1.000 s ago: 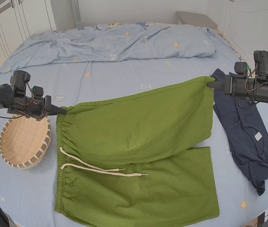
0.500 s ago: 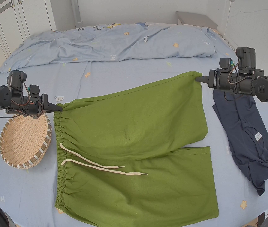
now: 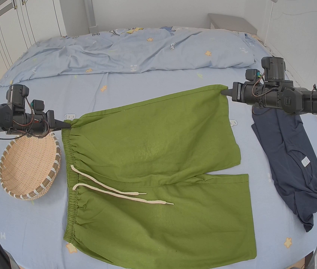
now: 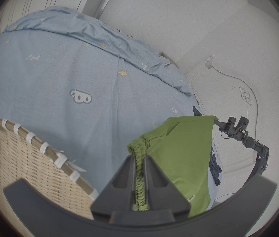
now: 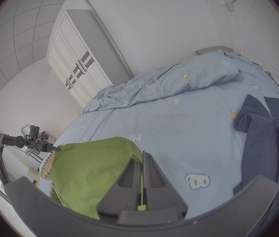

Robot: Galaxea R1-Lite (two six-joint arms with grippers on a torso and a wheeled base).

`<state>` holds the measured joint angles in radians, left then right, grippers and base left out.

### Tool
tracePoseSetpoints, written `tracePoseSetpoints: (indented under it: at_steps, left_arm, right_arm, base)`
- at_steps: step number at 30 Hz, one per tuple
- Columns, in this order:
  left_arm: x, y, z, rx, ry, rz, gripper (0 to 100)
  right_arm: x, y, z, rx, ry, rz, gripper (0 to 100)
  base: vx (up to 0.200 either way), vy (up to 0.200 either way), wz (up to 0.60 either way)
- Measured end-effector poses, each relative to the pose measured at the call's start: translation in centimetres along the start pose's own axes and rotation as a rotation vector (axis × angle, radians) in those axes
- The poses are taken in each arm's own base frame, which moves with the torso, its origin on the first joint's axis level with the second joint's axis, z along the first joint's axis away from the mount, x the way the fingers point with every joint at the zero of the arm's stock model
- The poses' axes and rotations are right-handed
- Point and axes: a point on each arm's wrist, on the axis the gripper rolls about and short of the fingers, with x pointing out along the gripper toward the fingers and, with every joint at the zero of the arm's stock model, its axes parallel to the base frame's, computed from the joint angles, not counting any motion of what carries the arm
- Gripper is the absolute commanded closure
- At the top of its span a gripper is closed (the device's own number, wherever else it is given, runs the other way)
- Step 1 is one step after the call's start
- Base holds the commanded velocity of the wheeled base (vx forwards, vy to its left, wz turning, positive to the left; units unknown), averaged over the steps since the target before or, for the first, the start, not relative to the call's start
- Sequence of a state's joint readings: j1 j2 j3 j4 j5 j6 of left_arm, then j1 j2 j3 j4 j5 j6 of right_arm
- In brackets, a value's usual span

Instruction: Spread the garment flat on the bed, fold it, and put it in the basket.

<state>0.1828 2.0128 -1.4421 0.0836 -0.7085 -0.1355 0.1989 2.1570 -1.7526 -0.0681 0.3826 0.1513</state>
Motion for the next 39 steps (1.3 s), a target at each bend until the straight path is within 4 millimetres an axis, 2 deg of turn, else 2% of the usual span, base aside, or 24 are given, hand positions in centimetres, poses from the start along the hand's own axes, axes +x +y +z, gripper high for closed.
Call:
tracePoseSetpoints:
  at_steps: [8,20,21,22,23,36,39]
  left_arm:
    - [1.0,1.0,0.1,0.015,-0.021,0.0,100]
    - [1.9,1.7,0.2,0.003,-0.021,0.001,100]
    - [2.0,1.8,0.2,0.002,-0.02,0.001,100]
    - [2.0,1.8,0.1,0.002,-0.02,0.002,100]
    - [2.0,1.8,0.1,0.001,-0.02,0.001,0]
    - [2.4,1.4,0.2,0.011,-0.017,-0.011,0]
    - [2.0,0.9,0.2,0.014,-0.019,-0.013,0]
  right_arm:
    - [2.3,-1.3,-0.7,0.009,0.018,-0.018,100]
    - [4.3,-2.4,-1.6,0.022,0.044,-0.05,100]
    - [4.4,-2.5,-1.7,0.023,0.046,-0.05,0]
    - [4.5,-2.5,-1.7,0.024,0.047,-0.051,0]
    - [4.5,-2.5,-1.7,0.024,0.048,-0.052,0]
    - [4.7,-2.8,-1.7,0.041,0.065,-0.057,0]
    - [4.3,-2.8,-1.5,0.055,0.069,-0.062,0]
  base:
    - [0.0,0.0,0.0]
    - [0.0,0.0,0.0]
    - [0.0,0.0,0.0]
    - [0.0,0.0,0.0]
    - [0.0,0.0,0.0]
    - [0.0,0.0,0.0]
    - [0.0,0.0,0.0]
